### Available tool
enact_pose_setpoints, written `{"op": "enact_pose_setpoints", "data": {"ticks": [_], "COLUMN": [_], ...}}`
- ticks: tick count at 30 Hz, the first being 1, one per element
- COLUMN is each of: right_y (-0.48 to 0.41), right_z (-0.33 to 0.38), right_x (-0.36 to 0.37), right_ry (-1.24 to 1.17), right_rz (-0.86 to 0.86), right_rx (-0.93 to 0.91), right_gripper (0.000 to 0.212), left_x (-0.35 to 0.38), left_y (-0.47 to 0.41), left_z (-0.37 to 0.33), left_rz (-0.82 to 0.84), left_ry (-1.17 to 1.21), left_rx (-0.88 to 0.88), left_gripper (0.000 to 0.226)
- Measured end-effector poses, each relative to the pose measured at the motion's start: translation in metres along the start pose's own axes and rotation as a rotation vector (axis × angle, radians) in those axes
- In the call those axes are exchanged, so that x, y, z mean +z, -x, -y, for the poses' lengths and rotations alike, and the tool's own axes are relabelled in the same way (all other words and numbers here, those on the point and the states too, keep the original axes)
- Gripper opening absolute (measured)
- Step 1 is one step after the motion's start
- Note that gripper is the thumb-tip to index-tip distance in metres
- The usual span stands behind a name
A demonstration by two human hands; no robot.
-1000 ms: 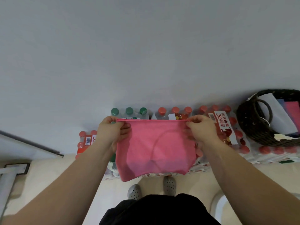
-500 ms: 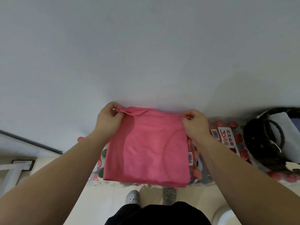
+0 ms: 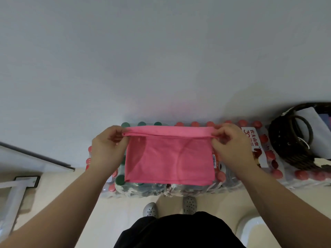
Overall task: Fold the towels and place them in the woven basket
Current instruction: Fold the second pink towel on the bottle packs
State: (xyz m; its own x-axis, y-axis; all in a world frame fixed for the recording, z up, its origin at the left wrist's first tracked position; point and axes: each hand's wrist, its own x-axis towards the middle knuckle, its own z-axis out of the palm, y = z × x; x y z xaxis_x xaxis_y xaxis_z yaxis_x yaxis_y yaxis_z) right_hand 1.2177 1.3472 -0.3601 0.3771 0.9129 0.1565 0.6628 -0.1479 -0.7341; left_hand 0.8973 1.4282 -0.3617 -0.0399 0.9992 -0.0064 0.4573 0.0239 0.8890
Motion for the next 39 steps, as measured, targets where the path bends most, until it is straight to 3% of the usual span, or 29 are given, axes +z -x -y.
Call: {"op": "enact_pose_setpoints", "data": {"ticks": [3,7,14,18,29,35,39], "right_y": [0.035,0.069,0.099,0.107,0.111,0.106,0.108], "right_z": [-0.002,-0.011,-0.021,-0.025,-0.03,-0.028,-0.029], "right_x": [-0.006,-0.001,0.011,0.014,0.027,0.021,0.017], "right_ry": [0.113,0.231,0.33,0.36,0.472,0.424,0.502], "right_rz": [0.039,0.086,0.126,0.146,0.246,0.268,0.376], "right_rx": [-0.053,-0.081,-0.1,-0.108,-0.096,-0.08,-0.129], "right_gripper": [0.016,0.016,0.016,0.018,0.021,0.037,0.021], "left_x": [-0.016,-0.025,-0.026,-0.029,-0.023,-0.02,-0.022], "left_y": [0.024,0.043,0.053,0.056,0.052,0.052,0.059], "left_z": [0.021,0.045,0.069,0.079,0.08,0.066,0.067], "left_rz": [0.056,0.091,0.197,0.218,0.422,0.444,0.501], "left_ry": [-0.154,-0.35,-0.479,-0.519,-0.663,-0.791,-0.893], "left_rx": [0.123,0.431,0.586,0.64,0.667,0.712,0.678], "left_gripper": [0.019,0.028,0.032,0.017,0.022,0.029,0.029]}}
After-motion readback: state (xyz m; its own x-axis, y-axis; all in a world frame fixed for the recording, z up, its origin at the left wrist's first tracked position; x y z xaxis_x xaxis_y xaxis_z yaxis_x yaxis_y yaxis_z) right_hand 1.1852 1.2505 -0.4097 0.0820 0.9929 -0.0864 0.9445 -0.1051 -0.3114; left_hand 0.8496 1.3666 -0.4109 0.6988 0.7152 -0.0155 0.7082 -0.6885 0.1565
